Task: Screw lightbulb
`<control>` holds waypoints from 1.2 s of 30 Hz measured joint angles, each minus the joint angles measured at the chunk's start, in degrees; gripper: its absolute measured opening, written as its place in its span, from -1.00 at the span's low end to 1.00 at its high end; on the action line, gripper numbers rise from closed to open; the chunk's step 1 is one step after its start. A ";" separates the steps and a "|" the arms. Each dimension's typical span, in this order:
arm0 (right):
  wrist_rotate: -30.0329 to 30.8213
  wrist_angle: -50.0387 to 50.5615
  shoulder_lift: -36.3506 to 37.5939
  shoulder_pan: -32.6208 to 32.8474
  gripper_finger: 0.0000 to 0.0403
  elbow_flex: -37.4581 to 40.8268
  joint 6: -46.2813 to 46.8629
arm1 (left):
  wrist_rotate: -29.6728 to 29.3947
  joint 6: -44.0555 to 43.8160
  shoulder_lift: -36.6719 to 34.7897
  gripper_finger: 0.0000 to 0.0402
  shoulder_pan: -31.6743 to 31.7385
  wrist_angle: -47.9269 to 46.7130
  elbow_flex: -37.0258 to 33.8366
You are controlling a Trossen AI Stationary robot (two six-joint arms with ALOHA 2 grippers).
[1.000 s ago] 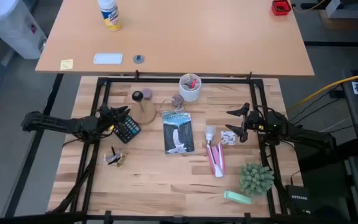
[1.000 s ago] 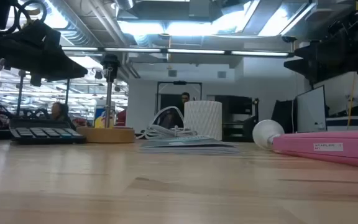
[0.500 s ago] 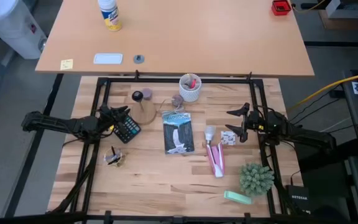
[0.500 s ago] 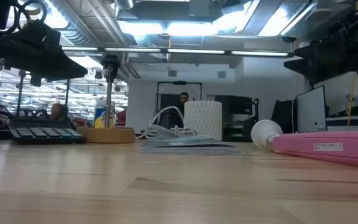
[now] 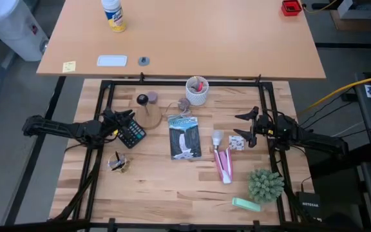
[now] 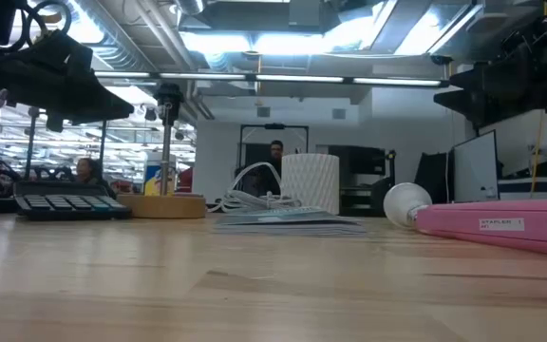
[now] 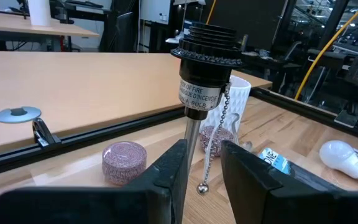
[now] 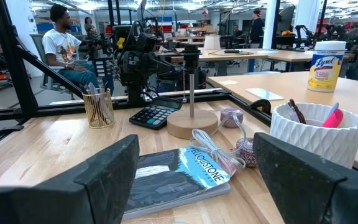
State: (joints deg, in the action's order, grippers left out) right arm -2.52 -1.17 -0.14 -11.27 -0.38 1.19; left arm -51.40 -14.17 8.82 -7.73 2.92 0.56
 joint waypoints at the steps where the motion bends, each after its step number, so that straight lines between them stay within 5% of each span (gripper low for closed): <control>1: 0.00 0.00 0.00 0.00 0.60 -0.01 0.00 | 0.00 0.00 0.00 -0.56 0.00 0.00 0.00; 20: -1.01 -2.18 0.02 0.01 0.60 -0.35 4.83 | -0.01 14.47 0.00 -0.56 0.00 0.00 0.00; 36: 0.00 -15.28 0.02 0.00 0.60 -0.42 20.18 | -0.01 7.39 0.00 -0.56 0.00 0.00 0.00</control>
State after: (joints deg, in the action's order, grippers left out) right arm -2.53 -16.45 -0.12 -11.26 -0.80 21.37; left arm -51.41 -6.78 8.82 -7.73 2.92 0.56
